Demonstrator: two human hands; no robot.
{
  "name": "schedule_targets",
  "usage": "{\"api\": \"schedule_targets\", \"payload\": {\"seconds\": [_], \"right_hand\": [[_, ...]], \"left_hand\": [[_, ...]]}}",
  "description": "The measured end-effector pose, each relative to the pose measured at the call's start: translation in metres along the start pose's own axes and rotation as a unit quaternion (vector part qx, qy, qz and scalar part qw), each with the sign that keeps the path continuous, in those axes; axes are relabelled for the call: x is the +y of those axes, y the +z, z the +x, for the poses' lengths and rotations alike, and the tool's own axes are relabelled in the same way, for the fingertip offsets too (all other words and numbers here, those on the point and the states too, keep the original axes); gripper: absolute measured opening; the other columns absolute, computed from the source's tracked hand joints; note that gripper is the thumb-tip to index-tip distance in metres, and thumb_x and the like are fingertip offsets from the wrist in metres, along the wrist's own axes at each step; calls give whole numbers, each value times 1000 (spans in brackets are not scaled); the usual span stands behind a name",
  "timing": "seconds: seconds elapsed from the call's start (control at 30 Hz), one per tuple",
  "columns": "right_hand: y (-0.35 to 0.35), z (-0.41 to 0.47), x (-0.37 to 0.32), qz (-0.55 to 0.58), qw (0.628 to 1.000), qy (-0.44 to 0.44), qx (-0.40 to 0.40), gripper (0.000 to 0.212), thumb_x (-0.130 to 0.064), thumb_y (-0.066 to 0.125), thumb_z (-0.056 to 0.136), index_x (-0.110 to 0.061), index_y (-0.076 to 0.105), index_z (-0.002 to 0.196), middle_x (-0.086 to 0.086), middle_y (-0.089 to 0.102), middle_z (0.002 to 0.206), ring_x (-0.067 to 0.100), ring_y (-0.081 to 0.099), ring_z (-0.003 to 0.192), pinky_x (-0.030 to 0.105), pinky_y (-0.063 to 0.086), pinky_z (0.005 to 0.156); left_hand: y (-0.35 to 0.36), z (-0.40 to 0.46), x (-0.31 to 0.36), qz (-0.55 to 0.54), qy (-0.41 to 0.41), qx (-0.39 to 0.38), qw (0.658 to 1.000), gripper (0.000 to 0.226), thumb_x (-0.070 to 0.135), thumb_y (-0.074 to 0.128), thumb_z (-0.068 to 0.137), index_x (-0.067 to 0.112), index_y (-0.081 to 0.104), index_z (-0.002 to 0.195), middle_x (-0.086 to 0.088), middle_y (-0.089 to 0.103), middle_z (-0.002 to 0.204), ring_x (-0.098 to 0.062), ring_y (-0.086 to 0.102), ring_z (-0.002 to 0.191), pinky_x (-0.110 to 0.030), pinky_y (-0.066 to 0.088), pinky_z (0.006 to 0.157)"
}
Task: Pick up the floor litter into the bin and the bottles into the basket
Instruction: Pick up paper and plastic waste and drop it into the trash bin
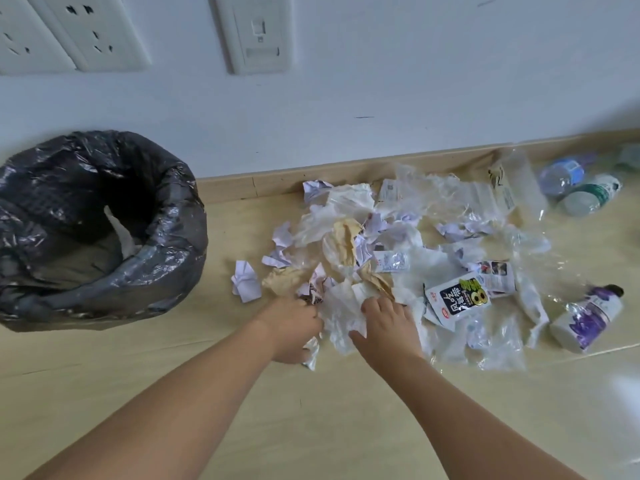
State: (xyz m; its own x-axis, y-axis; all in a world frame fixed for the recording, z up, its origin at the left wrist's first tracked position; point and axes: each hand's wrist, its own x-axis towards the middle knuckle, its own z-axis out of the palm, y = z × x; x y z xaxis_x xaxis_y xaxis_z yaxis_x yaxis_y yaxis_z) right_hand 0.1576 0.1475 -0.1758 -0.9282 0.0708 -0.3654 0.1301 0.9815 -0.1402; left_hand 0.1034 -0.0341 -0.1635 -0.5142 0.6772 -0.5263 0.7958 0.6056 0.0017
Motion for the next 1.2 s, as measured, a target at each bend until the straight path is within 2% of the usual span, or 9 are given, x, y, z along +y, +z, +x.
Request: {"api": "schedule_targets", "payload": {"seconds": [0.17, 0.33, 0.43, 0.53, 0.67, 0.83, 0.97, 1.13, 1.2], "right_hand": [[19, 9, -9, -97, 993, -44, 58, 52, -30, 90, 43, -18, 64, 87, 7, 54, 93, 28, 54, 81, 37, 48, 72], [13, 16, -11, -115, 986, -84, 90, 27, -15, 86, 41, -20, 62, 51, 1, 55, 70, 26, 54, 67, 35, 48, 66], [4, 18, -14, -104, 987, -73, 97, 22, -18, 86, 49, -22, 64, 51, -1, 56, 69, 25, 54, 66, 33, 46, 65], [-21, 21, -17, -89, 989, -51, 109, 5, -16, 66, 80, -20, 70, 81, -1, 63, 91, 26, 56, 91, 33, 40, 80], [-78, 24, -30, 24, 988, -26, 148, 23, -18, 42, 96, -16, 63, 106, 3, 66, 98, 27, 59, 93, 34, 42, 79], [-156, 29, -89, 186, 967, -16, 176, 27, -26, 40, 97, -11, 60, 89, 4, 61, 81, 27, 58, 75, 32, 43, 59], [-197, 43, -163, 289, 939, -41, 182, 33, -33, 41, 98, -7, 59, 86, 6, 61, 76, 28, 59, 71, 34, 44, 59], [-210, 57, -254, 291, 937, -130, 145, 31, -27, 42, 97, -3, 58, 87, 10, 62, 77, 22, 51, 64, 31, 42, 58], [-203, 62, -286, 275, 941, -157, 120, 27, -25, 42, 94, -6, 56, 81, 10, 60, 71, 23, 50, 62, 31, 41, 57]], "left_hand": [[33, -6, -12, 55, -14, -26, 998, 33, 24, 51, 94, 17, 50, 126, -4, 48, 126, -26, 48, 113, -37, 38, 87], [30, -2, -18, -47, -60, -28, 997, 21, 10, 47, 89, 15, 60, 105, -3, 63, 108, -28, 59, 100, -33, 46, 78], [11, -2, -28, -218, -132, -84, 963, 14, 3, 43, 88, 15, 49, 88, -5, 57, 90, -26, 53, 81, -30, 39, 63], [-17, -9, -43, -304, -171, -105, 931, 12, 6, 40, 92, 14, 48, 89, -2, 45, 83, -23, 45, 76, -29, 36, 59], [-66, -34, -73, -352, -198, -88, 911, 16, 6, 38, 94, 14, 49, 87, -7, 50, 79, -24, 53, 64, -29, 43, 52], [-122, -105, -117, -417, -235, 60, 876, 24, 10, 46, 95, 15, 37, 73, -5, 40, 66, -18, 36, 49, -25, 28, 45], [-128, -169, -149, -462, -267, 143, 833, 27, 22, 48, 98, 13, 41, 74, -3, 45, 60, -16, 42, 48, -25, 35, 46], [-96, -224, -198, -454, -361, 231, 781, 34, 11, 47, 90, 17, 30, 62, -1, 29, 61, -17, 28, 55, -30, 24, 54], [-78, -238, -214, -453, -402, 254, 754, 23, 4, 45, 85, 15, 34, 67, -4, 36, 67, -20, 36, 56, -34, 32, 54]]}}
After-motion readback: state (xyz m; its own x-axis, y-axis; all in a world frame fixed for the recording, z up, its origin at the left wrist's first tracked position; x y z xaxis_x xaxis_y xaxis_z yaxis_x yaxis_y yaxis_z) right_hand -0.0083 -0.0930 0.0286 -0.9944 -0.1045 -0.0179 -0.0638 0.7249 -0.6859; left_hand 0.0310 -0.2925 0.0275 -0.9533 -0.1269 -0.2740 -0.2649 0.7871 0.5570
